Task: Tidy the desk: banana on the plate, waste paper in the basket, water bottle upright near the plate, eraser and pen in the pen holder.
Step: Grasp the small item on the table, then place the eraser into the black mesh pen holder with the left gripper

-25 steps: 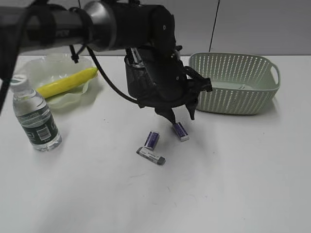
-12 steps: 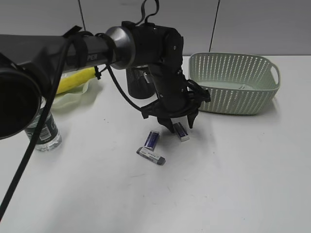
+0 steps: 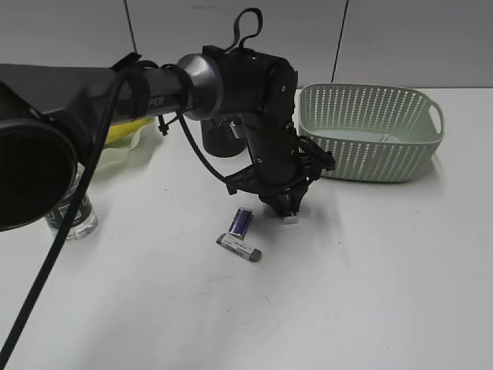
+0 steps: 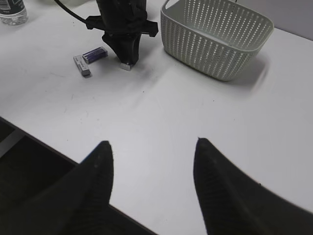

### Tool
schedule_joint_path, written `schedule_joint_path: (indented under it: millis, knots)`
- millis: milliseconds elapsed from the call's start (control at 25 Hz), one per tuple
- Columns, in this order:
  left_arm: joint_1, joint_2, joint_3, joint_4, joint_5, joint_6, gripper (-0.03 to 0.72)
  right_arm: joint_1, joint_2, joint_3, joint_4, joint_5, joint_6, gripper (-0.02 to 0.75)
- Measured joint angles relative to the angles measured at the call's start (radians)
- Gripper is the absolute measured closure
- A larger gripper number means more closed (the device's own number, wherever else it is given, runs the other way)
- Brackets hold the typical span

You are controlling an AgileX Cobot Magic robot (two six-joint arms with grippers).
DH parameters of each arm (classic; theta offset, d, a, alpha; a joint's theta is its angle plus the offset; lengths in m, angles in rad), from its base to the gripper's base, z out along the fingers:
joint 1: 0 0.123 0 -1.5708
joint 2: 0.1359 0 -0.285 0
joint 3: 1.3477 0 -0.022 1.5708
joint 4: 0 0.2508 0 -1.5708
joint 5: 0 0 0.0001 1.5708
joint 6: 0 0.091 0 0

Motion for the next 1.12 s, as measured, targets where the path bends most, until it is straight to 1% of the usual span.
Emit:
schedule_joint_path:
  millis: [200,360,440,520,560,640,760,920,1040,1120]
  knots:
    - [0.0,-0.024,0.0,-0.002,0.019,-0.004,0.522,0.0,0.0,0.0,0.0,0.0,-0.006,0.312]
    - [0.002,-0.114,0.0,0.023,0.046,-0.006,0.522,0.0,0.0,0.0,0.0,0.0,-0.006,0.312]
    - [0.004,-0.174,0.0,0.074,0.036,-0.006,0.522,0.0,0.0,0.0,0.0,0.0,0.0,0.312]
    - [0.007,-0.237,0.0,0.159,0.013,-0.006,0.522,0.0,0.0,0.0,0.0,0.0,-0.006,0.312]
    - [0.014,-0.258,0.0,0.22,-0.001,-0.006,0.522,0.0,0.0,0.0,0.0,0.0,0.0,0.312]
    - [0.038,-0.295,0.0,0.323,-0.029,-0.006,0.522,0.0,0.0,0.0,0.0,0.0,-0.006,0.312]
    - [0.094,-0.306,0.0,0.39,-0.081,-0.007,0.522,0.0,0.0,0.0,0.0,0.0,-0.006,0.312]
    - [0.161,-0.277,0.0,0.401,-0.143,-0.008,0.522,0.0,0.0,0.0,0.0,0.0,-0.006,0.312]
    - [0.191,-0.25,0.0,0.39,-0.182,-0.008,0.522,0.0,0.0,0.0,0.0,0.0,-0.006,0.314]
    - [0.199,-0.234,0.0,0.386,-0.206,-0.008,0.522,0.0,0.0,0.0,0.0,0.0,-0.006,0.314]
